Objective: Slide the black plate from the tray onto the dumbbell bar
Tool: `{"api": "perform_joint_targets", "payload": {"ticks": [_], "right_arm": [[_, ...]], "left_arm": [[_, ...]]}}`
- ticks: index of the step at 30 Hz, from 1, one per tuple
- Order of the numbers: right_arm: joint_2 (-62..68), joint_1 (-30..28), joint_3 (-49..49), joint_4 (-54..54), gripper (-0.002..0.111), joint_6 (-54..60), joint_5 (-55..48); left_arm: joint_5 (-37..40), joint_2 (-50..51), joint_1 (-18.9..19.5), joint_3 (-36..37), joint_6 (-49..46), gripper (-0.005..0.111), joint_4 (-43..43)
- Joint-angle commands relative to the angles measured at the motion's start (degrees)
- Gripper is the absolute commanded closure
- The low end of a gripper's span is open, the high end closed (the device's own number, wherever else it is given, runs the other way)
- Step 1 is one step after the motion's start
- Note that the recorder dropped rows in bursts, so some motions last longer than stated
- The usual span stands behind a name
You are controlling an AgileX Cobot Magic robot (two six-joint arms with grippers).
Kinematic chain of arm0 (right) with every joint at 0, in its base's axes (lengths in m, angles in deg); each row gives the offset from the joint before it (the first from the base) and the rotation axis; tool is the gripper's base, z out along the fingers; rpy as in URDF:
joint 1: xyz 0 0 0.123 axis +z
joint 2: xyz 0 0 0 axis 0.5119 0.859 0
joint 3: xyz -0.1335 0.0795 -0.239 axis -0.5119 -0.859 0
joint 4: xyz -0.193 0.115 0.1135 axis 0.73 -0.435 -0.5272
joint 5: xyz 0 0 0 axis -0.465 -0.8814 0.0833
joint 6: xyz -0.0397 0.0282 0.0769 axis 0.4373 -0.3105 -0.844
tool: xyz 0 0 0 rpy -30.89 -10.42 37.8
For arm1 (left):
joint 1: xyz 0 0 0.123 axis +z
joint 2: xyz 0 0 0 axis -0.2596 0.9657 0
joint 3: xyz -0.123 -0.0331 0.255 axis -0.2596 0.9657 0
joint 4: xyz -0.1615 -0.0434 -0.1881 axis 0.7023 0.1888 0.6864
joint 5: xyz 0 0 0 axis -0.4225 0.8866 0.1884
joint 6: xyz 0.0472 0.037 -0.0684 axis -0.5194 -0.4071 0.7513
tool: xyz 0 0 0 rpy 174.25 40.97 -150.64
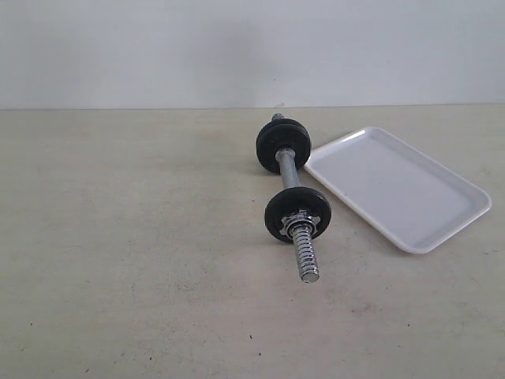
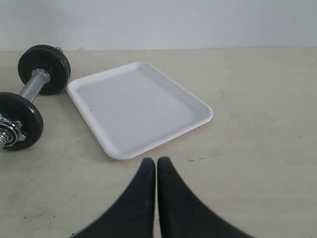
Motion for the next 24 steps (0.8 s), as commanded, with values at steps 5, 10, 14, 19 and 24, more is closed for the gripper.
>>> {"api": "perform_joint_targets", "payload": {"ticks": [5,10,14,19,24], "right_arm": [[-0.25,-0.11,0.07,-0.09,0.109,-0.16,0.73],[-0.25,-0.11,0.07,-0.09,0.109,-0.16,0.73],[-0.25,-0.11,0.07,-0.09,0.109,-0.16,0.73],[-0.25,-0.11,0.07,-0.09,0.109,-0.16,0.73],[-0.25,-0.11,0.07,-0.09,0.109,-0.16,0.73]], "left_arm": [[4.64,-0.24,0.03,0.23,-3.72,0.102,0.13],[6.67,-1.45,-2.28,0.23,-18.30,0.102,-0.01],[6.67,-1.45,-7.04,0.23,-21.10,0.102,-0.01],[6.67,-1.45,-5.22,0.23,-21.10,0.102,0.32],[6.67,-1.45,-5.35,0.23,-14.75,0.102,6.79]]}}
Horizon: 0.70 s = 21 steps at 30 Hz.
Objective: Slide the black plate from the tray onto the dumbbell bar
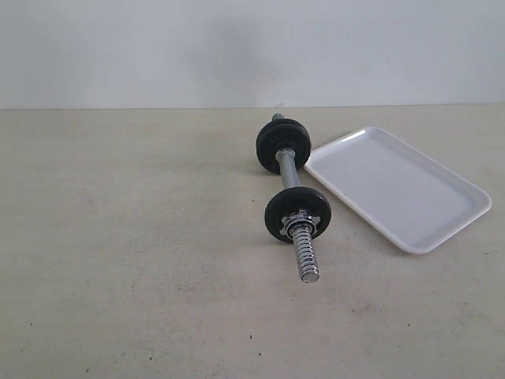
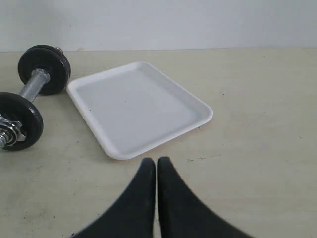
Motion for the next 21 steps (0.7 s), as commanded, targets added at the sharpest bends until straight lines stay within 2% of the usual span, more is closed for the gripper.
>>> {"api": "perform_joint_targets", "payload": {"ticks": [1,5,13,21], "right_arm": [[-0.25,-0.11,0.07,-0.09,0.109,-0.16,0.73],[-0.25,-0.11,0.07,-0.09,0.109,-0.16,0.73],[-0.25,-0.11,0.07,-0.09,0.109,-0.16,0.73],[-0.25,-0.11,0.07,-0.19,0.109,-0.16,0.73]], "left_arm": [[-0.20,-0.18,-0.04,0.20,7.75,0.102,7.51],[-0.20,-0.18,0.06,0.20,10.70,0.102,9.42],[-0.42,-0.18,0.06,0.20,10.16,0.102,4.09],[0.01,-0.18,0.06,0.20,13.15,0.102,7.72]]}}
